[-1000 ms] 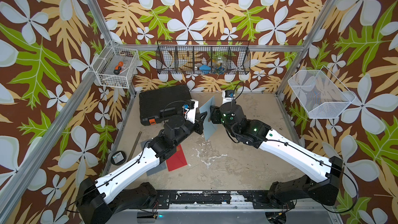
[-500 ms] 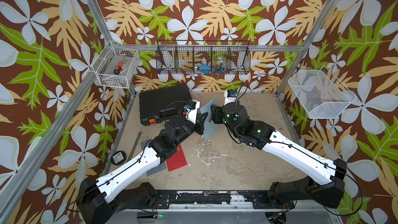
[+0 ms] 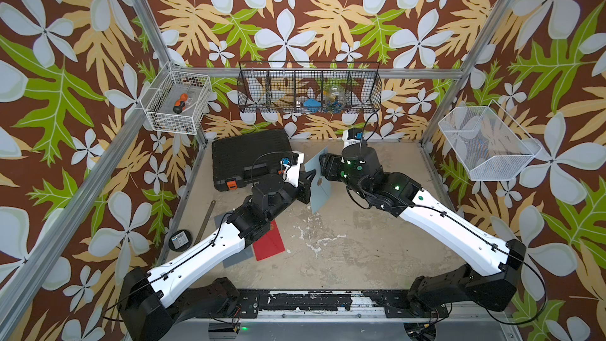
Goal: Open the envelope
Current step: Open the envelope flap on the envelope.
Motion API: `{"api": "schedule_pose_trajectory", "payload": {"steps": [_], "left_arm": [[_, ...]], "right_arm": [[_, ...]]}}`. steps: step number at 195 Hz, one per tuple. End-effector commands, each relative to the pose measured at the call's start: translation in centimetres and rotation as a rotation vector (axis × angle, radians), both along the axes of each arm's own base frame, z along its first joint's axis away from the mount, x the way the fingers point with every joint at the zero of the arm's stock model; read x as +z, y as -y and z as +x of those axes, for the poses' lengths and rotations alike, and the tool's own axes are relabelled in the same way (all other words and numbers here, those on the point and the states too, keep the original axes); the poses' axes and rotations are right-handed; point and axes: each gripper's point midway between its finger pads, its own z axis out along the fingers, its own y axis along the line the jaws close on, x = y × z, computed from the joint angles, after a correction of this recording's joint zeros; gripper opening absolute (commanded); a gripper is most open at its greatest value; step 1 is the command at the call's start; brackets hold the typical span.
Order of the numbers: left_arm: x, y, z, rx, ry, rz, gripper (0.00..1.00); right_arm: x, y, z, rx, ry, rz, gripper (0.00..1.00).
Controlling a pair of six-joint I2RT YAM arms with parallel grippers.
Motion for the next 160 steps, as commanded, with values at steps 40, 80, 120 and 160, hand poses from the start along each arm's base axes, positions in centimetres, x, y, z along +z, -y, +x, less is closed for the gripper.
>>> {"api": "schedule_pose_trajectory", "payload": {"steps": [40,80,120,160], "left_arm": [[0.7,0.2,-0.2,-0.014,0.019,-0.009,0.0],[0.4,0.1,-0.3,-0.015,0.018,-0.001,0.0],[0.5,0.0,-0.2,-0.008,0.029,0.014,0.0],[0.1,0.0,-0.1,-0.009,0.038,0.041,0.0]], "right_arm": [[-1.7,-0.6,0.2,0.018,-0.063,-0.039,0.66],[-2.3,-0.4,0.5,-0.007,-0.091,-0.054,0.65],[-2.2,-0.8,0.5,0.011,-0.092,-0.054,0.65],[-2.0,-0.6,0.5,0.009,-0.079,-0.062,0.65]]}}
